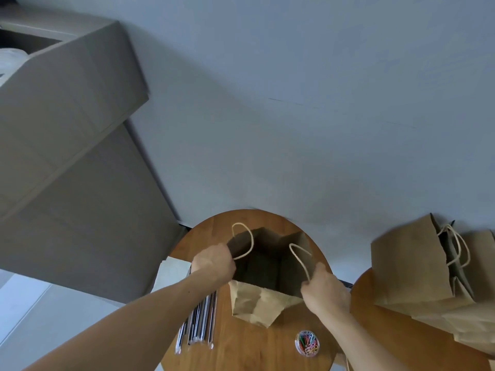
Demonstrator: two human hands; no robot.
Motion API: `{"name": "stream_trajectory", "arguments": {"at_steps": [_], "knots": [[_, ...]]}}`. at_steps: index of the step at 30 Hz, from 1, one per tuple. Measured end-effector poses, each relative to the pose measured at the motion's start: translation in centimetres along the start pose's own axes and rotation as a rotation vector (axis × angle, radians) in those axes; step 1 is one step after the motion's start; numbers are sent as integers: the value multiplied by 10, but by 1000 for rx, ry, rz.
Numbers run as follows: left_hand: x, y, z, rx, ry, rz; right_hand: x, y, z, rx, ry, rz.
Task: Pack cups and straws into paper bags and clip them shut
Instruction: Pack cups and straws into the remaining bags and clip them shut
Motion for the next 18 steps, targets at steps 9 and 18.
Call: {"name": "stream_trajectory", "arguments": {"at_steps": [9, 18], "knots": [[-5, -2, -42, 235, 60, -148, 17, 13, -27, 180, -176, 134], [-7, 11, -7, 508, -57, -247, 27, 14, -18, 404, -292, 253]]}}
Point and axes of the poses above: each hand's wrist, its own y-axis away from the middle knuckle, its own z-axis out of the back of the hand, x = y × z, the point moved 6 cm from there along -y, towards the middle knuckle, and after that the axes turned 15 degrees about x, right-handed, at the moved point
